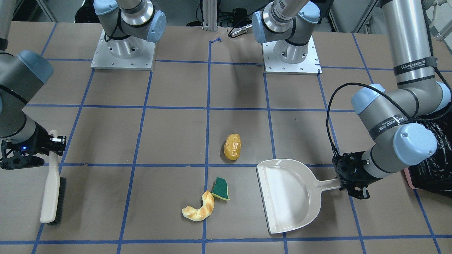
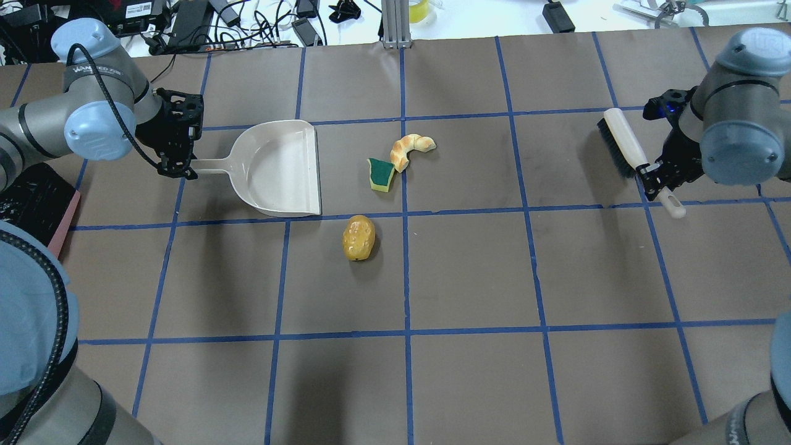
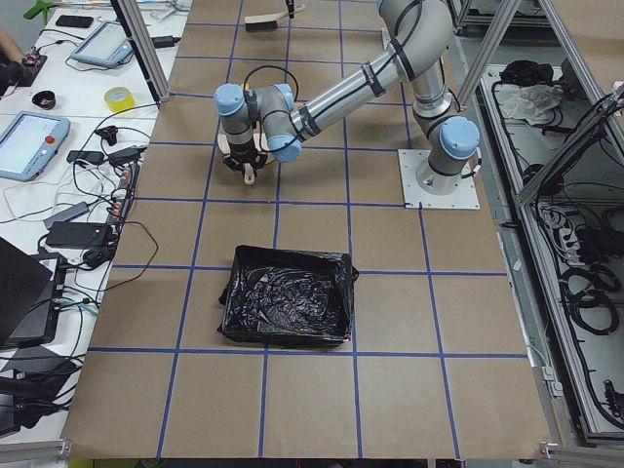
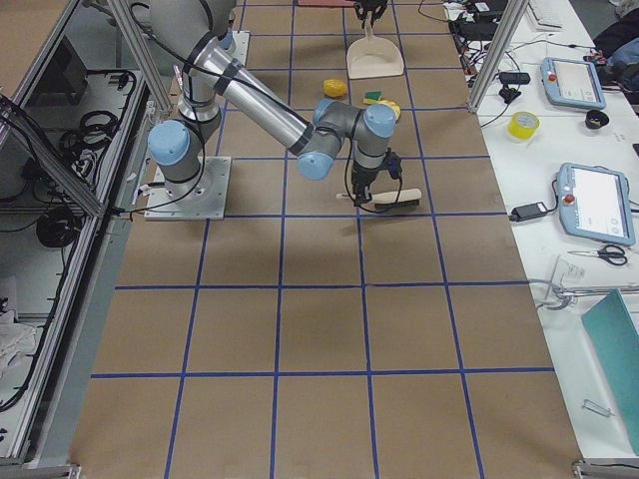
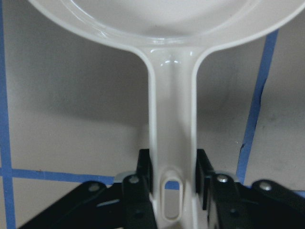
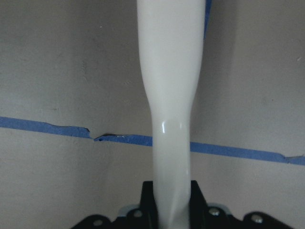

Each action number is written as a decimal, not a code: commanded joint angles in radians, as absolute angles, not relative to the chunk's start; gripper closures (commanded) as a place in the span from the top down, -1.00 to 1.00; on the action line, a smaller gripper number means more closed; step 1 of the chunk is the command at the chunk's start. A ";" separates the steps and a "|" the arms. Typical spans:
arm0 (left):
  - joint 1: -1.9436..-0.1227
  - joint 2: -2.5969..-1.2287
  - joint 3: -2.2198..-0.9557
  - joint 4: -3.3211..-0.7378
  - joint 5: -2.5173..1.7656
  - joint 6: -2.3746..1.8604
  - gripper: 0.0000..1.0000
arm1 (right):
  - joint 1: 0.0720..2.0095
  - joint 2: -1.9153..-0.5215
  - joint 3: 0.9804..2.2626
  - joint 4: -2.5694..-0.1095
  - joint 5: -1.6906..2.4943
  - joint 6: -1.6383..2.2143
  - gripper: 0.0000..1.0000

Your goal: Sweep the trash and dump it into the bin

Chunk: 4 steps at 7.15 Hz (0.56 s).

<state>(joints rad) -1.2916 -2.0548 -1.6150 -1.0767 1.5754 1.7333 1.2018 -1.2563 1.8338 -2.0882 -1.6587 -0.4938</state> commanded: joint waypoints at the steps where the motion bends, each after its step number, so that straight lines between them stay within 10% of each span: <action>1: -1.292 -2.054 -1.618 -1.075 1.578 1.739 -0.90 | 1.291 -1.279 1.740 -1.931 -1.663 -0.337 -1.00; 4: -1.328 -2.037 -1.620 -1.077 1.604 1.730 -0.90 | 1.507 -1.267 1.724 -1.904 -1.622 -0.097 -1.00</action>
<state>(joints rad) -1.3062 -2.0433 -1.6194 -1.0757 1.5904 1.7334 1.4209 -1.2716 1.7307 -1.9056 -1.6448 -0.1714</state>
